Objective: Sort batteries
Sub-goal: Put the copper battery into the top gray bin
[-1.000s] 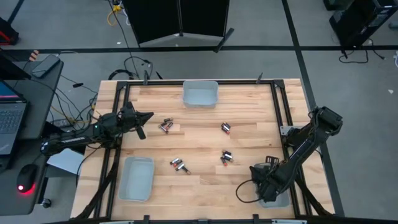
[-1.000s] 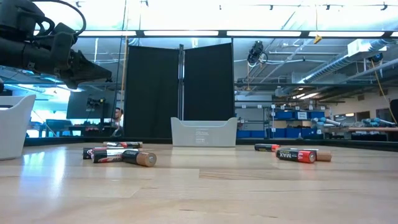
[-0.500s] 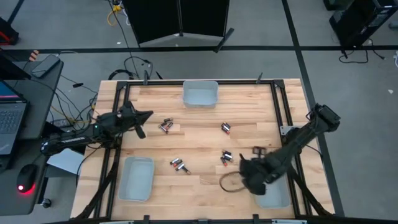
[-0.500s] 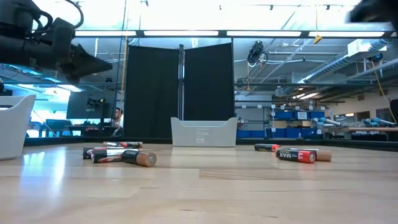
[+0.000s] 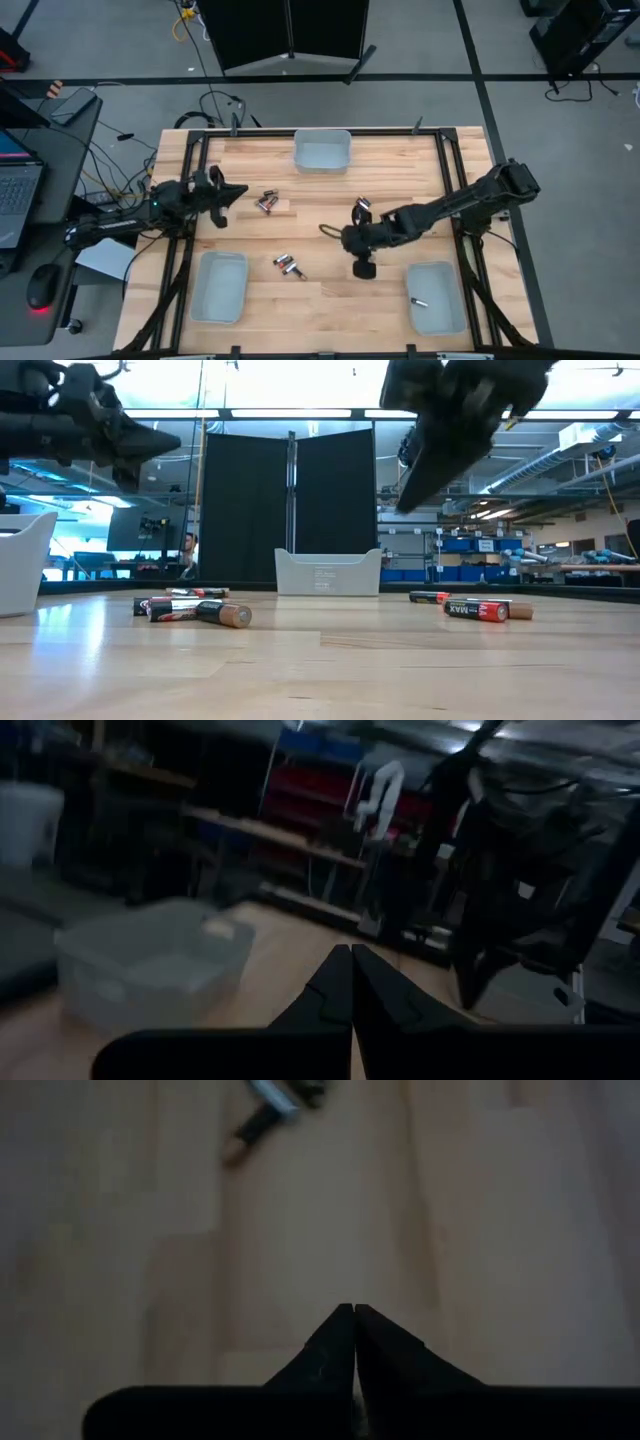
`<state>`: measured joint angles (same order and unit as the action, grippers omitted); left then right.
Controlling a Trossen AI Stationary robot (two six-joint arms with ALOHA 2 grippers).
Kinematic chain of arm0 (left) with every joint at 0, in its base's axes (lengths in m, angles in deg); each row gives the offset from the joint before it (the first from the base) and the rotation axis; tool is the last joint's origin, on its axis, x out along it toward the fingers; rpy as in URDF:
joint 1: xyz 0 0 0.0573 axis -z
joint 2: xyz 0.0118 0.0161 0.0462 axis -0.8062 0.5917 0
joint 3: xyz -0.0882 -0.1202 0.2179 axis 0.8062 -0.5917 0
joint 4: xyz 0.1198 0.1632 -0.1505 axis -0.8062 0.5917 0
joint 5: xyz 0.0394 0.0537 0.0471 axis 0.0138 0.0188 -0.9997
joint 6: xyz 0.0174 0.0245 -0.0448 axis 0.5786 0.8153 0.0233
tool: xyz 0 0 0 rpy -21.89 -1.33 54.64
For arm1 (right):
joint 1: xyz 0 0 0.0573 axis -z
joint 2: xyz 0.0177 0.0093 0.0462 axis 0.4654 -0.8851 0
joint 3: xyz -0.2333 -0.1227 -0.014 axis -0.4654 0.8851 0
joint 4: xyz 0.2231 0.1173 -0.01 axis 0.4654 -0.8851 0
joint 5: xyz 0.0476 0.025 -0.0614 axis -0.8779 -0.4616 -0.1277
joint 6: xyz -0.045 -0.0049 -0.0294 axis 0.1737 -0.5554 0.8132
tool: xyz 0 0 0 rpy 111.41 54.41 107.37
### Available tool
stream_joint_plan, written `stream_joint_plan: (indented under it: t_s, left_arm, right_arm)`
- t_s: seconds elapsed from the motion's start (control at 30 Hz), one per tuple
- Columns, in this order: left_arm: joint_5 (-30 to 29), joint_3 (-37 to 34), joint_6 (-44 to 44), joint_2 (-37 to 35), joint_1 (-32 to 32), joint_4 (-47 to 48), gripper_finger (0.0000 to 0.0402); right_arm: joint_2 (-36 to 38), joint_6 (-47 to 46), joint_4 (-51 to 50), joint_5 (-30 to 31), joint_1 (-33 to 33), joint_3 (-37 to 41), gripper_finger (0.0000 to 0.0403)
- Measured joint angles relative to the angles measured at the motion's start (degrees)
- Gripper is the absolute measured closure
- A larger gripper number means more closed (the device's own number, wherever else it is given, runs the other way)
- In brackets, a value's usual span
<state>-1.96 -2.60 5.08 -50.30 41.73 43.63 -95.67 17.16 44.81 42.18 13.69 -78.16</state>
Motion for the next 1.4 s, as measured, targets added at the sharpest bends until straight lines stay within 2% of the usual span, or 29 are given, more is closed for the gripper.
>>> stream_joint_plan:
  t_s: [0.17, 0.27, 0.43, 0.57, 0.83, 0.97, 1.03, 1.17, 1.3, 1.4]
  left_arm:
    - [0.0, 0.0, 1.1, 8.4, 0.0, 0.9, 0.0396]
    - [-0.8, 0.6, 1.3, 15.2, 0.0, 0.8, 0.0396]
    - [-2.2, 2.5, 1.6, 25.5, 0.0, -3.7, 0.0396]
    - [-1.6, 4.9, 2.0, 31.8, 0.0, -4.6, 0.0396]
    - [-1.5, 12.3, 4.4, 41.6, -0.1, 1.8, 0.0396]
    - [-1.4, 16.8, 6.1, 46.8, -2.9, 7.5, 0.0396]
    - [0.6, 18.8, 6.2, 49.8, -5.6, 9.4, 0.0397]
    - [7.9, 21.0, 8.5, 55.6, -10.8, 9.2, 0.0399]
    - [14.5, 23.2, 12.1, 60.3, -14.6, 10.5, 0.0399]
    - [15.6, 25.9, 13.6, 63.3, -16.0, 15.0, 0.0392]
  right_arm:
    - [0.0, 2.1, 4.5, 0.2, 4.3, 3.7, 0.0394]
    - [0.0, 4.5, 4.5, -0.3, 7.3, 3.9, 0.0386]
    - [0.0, 11.8, 4.5, -8.6, 13.3, 3.8, 0.0373]
    - [0.0, 13.9, 4.6, -9.6, 17.0, 3.8, 0.0384]
    - [0.0, 15.4, 6.0, -9.4, 19.9, 3.8, 0.0383]
    - [0.0, 17.7, 6.3, -9.8, 20.9, 3.8, 0.0375]
    - [0.0, 18.6, 6.4, -10.0, 21.8, 3.8, 0.0375]
    - [0.0, 20.9, 6.4, -13.8, 24.4, 3.8, 0.0382]
    - [0.0, 24.3, 6.4, -14.7, 27.1, 3.8, 0.0382]
    - [0.0, 26.2, 5.4, -15.2, 29.9, 3.7, 0.0381]
